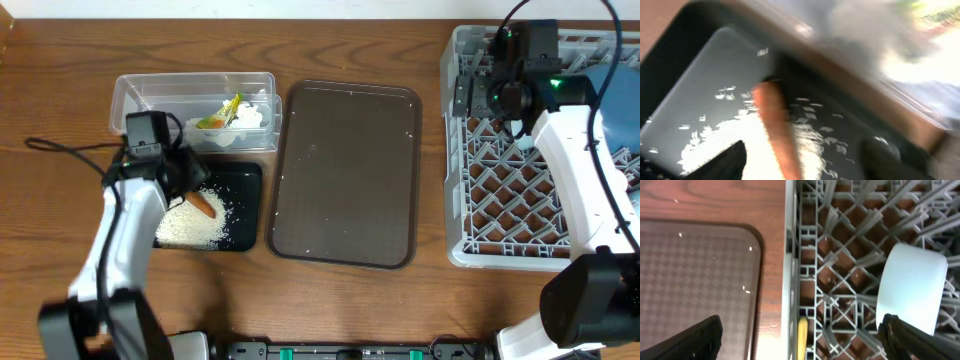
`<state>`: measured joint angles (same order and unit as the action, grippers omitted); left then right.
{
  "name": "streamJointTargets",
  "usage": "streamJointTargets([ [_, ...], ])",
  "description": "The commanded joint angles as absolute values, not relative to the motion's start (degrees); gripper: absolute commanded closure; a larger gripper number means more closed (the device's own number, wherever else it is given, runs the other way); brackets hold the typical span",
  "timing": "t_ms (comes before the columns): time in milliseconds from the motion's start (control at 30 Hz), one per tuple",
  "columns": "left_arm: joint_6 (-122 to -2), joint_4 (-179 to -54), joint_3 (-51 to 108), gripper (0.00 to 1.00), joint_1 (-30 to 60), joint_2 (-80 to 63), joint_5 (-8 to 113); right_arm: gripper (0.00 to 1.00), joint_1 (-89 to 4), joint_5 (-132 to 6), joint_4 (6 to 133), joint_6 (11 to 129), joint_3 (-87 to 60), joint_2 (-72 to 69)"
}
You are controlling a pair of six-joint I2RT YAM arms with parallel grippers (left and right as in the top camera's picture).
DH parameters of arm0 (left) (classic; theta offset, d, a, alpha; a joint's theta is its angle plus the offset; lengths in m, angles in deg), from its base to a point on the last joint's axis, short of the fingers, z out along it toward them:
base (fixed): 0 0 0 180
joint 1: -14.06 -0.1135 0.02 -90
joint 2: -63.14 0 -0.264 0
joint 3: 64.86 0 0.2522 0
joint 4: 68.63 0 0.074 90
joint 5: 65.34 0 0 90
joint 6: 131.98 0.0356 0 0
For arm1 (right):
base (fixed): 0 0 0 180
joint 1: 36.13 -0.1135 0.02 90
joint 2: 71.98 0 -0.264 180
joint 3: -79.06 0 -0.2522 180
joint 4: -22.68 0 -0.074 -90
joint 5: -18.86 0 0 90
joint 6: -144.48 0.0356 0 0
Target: Sort waste into correct bins and load items into the dishwasher rack
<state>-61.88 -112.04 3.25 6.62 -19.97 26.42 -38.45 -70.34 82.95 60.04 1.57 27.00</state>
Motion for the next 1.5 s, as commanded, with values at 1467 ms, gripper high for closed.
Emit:
streamJointTargets([
  [1467, -47.80, -128.89, -9.04, 0.05, 13.11, 43.68, 30.20, 0.01, -29.60, -73.91, 66.90, 62.33, -44.35, -34.36],
])
